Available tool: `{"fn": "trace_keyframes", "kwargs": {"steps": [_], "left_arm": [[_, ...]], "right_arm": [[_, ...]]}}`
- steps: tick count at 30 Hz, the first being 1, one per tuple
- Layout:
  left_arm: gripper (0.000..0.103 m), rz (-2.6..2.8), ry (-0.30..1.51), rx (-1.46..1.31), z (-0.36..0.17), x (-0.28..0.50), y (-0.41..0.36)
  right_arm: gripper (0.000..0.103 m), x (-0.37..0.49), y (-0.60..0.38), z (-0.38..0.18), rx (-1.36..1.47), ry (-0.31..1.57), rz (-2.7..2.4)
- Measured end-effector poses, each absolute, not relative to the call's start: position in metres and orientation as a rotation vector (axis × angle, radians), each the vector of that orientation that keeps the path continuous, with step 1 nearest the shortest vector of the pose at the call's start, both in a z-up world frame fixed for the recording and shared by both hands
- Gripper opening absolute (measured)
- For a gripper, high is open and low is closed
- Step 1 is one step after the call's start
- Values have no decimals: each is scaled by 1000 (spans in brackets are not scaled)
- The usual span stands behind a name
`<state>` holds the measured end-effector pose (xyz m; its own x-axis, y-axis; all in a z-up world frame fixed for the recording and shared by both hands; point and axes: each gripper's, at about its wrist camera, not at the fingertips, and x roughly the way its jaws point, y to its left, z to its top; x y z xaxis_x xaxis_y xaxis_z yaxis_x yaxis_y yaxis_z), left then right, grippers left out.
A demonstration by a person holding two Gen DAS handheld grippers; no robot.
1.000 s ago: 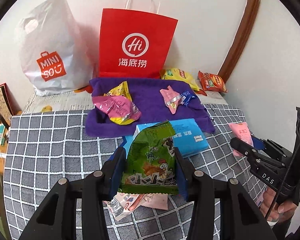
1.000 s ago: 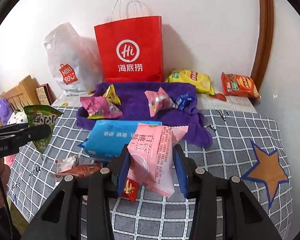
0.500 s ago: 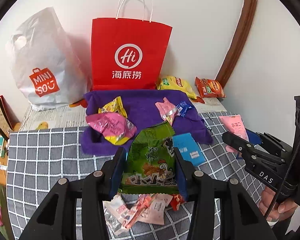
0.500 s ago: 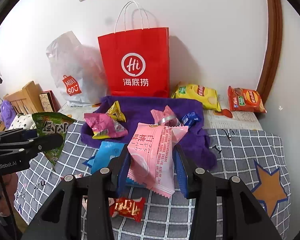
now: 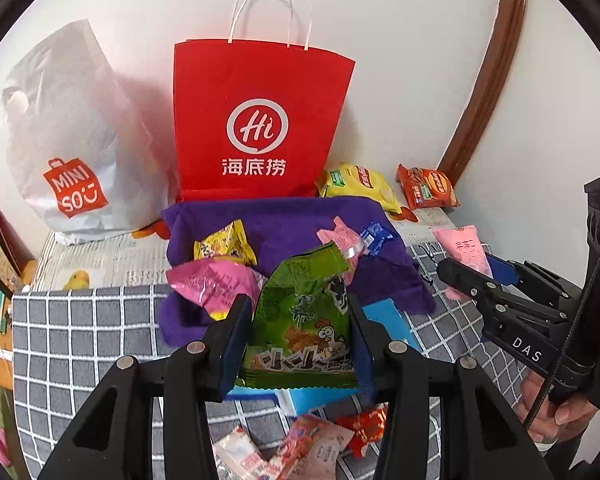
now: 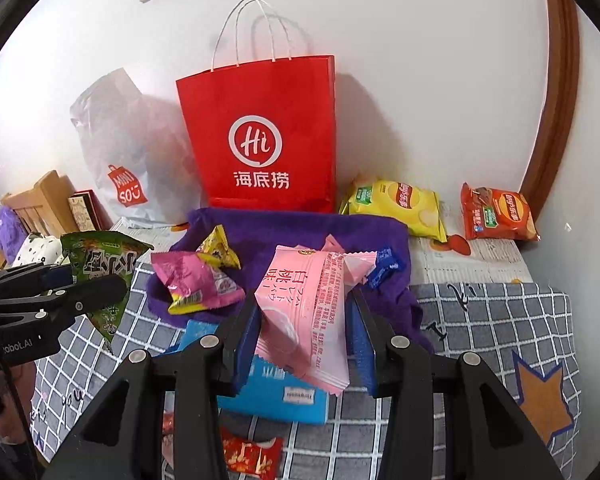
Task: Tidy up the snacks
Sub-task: 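Carry the pink pastry packet and green bag in both tools over the purple towel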
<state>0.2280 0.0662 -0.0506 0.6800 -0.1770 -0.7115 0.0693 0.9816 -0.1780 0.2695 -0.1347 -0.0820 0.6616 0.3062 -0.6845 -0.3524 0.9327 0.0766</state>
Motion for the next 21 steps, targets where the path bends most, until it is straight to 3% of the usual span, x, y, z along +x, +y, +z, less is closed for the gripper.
{"fn": "trace_keyframes", "kwargs": {"steps": [21], "left_arm": [[44, -145, 843, -143, -61, 309, 82]], "right_arm": [[42, 355, -113, -95, -75, 785, 361]]}}
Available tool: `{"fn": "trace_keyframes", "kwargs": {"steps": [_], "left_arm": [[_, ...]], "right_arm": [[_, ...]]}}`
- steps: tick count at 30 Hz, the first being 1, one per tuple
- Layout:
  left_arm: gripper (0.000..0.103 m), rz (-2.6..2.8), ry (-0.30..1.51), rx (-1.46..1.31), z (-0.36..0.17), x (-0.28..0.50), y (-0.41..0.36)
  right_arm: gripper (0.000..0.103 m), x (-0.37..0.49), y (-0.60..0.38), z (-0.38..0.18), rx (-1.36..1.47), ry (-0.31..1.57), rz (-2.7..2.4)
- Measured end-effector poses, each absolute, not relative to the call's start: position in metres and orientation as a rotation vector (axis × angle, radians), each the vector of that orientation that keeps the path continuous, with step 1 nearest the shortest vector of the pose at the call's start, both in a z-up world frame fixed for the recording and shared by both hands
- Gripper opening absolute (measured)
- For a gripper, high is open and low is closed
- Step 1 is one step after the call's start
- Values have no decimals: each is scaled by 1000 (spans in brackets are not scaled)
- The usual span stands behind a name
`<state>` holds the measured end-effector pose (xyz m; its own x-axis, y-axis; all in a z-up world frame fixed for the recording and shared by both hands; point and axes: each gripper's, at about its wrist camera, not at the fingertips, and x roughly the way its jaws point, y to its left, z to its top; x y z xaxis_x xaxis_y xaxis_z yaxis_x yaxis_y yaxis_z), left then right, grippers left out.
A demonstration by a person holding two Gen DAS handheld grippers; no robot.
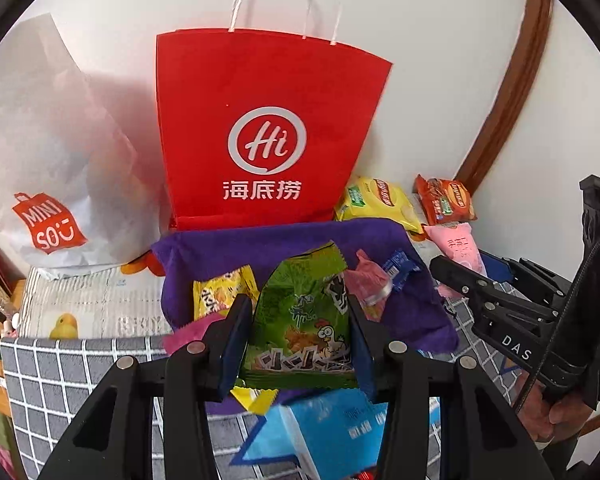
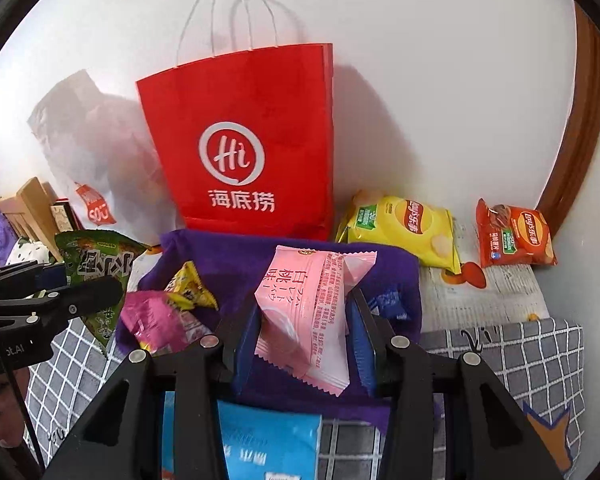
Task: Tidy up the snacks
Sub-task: 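Carry the pink pastry packet and green bag in both tools over the purple towel, then open the left tool to drop the green bag on the towel while the right tool drops the pink pastry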
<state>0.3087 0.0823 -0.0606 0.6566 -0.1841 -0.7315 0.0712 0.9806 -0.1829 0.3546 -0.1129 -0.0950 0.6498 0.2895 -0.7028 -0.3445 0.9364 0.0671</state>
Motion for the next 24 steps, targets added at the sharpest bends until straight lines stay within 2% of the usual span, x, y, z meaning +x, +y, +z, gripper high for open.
{"fn": "trace_keyframes", "kwargs": {"steps": [9, 16, 24], "left_arm": [[44, -136, 866, -165, -78, 343, 97], [43, -136, 925, -173, -108, 354, 103], [43, -166, 927, -184, -115, 358, 103]], "right_arm": [[42, 386, -104, -109, -85, 794, 360], [42, 407, -96, -141, -93, 861, 377], [42, 420, -92, -162, -117, 906, 375]]}}
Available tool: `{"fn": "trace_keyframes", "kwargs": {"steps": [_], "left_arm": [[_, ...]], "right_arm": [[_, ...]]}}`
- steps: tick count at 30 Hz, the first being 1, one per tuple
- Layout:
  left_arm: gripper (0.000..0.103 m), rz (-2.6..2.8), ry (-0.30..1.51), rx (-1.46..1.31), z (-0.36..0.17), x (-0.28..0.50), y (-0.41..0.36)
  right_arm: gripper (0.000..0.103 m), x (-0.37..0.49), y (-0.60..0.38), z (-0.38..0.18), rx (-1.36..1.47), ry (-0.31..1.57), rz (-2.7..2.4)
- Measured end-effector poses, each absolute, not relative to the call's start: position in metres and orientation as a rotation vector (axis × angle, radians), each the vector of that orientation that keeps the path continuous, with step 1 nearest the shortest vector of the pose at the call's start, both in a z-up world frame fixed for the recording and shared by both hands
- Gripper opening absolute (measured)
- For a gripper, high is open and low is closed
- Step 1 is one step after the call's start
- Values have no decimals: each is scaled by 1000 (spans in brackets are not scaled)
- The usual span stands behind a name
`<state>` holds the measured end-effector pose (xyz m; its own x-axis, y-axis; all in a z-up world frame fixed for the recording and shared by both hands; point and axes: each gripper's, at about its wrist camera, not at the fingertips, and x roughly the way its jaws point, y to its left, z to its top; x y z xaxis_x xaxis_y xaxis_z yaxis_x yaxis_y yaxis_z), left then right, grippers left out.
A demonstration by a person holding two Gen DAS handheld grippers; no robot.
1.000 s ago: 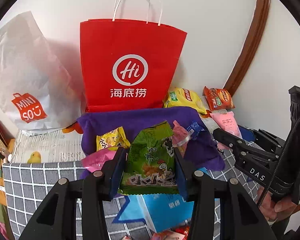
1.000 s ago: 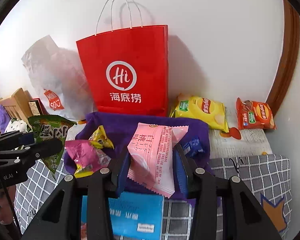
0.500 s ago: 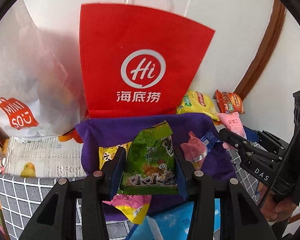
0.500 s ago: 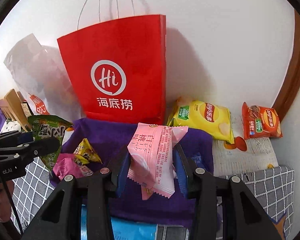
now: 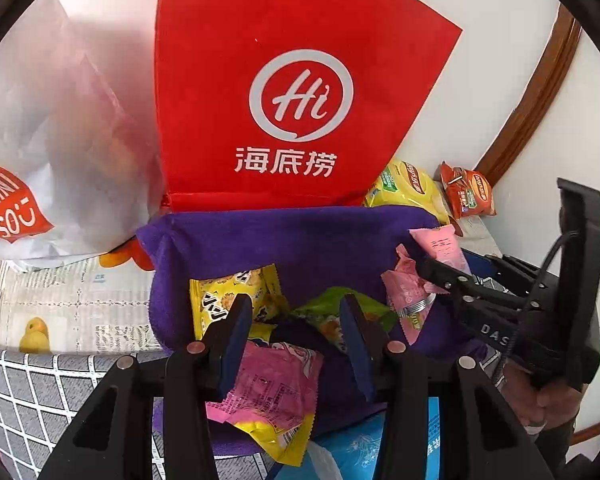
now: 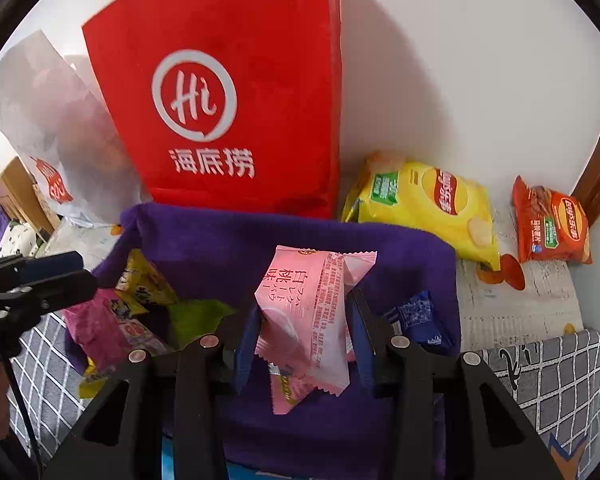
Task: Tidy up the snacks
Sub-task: 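Open the left tool to drop the green bag on the towel while the right tool drops the pink pastry, then move both open tools back over the snacks on the checkered cover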
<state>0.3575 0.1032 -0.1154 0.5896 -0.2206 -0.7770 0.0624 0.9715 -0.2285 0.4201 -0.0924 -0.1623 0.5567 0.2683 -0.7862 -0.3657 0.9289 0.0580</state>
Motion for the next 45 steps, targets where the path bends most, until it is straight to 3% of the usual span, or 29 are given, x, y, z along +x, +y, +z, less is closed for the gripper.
{"fn": "trace_keyframes", "kwargs": {"steps": [16, 23, 29, 34, 45], "left_arm": [[43, -181, 968, -178, -124, 362, 102], [44, -177, 976, -173, -123, 361, 103], [50, -182, 989, -175, -124, 362, 101], [57, -181, 988, -174, -120, 360, 101], [61, -202, 962, -172, -102, 350, 97]], "right_arm": [[45, 425, -83, -188, -180, 963, 395], [55, 422, -80, -185, -193, 944, 403], [62, 418, -79, -180, -198, 928, 399], [64, 413, -80, -170, -190, 906, 396], [64, 395, -95, -146, -115, 872, 354]]}}
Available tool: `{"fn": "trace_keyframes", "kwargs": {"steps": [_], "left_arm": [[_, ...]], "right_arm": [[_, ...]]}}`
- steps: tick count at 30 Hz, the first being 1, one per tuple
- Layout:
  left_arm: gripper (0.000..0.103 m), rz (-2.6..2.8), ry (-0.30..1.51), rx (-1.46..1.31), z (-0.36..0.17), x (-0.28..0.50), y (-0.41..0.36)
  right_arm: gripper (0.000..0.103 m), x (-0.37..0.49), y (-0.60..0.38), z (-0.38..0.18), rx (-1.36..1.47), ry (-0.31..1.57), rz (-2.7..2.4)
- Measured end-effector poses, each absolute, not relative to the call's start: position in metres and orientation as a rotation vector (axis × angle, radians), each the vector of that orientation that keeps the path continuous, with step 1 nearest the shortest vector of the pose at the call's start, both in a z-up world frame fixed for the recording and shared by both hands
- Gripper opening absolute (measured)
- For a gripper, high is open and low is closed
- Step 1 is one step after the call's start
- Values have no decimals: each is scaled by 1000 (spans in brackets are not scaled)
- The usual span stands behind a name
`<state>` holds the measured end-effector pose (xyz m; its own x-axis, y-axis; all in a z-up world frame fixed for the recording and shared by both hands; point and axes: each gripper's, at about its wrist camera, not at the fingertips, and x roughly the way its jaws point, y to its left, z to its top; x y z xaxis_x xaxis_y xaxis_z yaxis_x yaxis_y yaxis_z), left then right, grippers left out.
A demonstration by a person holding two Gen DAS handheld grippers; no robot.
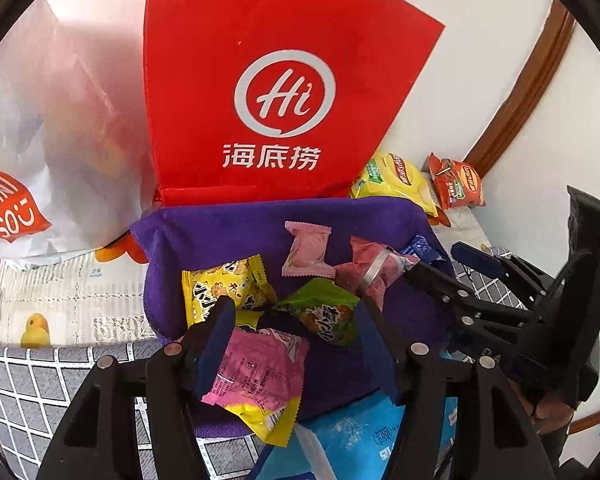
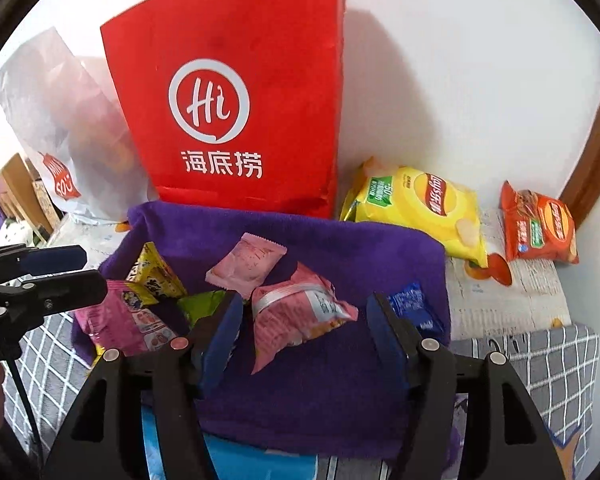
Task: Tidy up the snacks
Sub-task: 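Move both open tools back over the snacks on the checkered cover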
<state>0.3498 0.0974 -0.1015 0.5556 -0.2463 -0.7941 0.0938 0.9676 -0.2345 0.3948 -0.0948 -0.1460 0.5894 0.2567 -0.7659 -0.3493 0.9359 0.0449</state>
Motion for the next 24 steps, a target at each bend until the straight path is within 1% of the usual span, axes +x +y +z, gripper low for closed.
{"fn": "trace_keyframes", "kwargs": {"steps": [2, 7, 11, 24], "left_arm": [[62, -206, 953, -166, -97, 346, 95], [70, -232, 917, -107, -83, 335, 82], [70, -248, 898, -77, -73, 325, 72], [73, -299, 844, -75, -40, 293, 64]], "right_arm": [[64, 387, -100, -141, -98, 862, 344], [64, 357, -112, -121, -107, 798, 320], [64, 335, -123, -111, -115, 786, 296], [64, 270, -162, -107, -38, 810, 245]]}}
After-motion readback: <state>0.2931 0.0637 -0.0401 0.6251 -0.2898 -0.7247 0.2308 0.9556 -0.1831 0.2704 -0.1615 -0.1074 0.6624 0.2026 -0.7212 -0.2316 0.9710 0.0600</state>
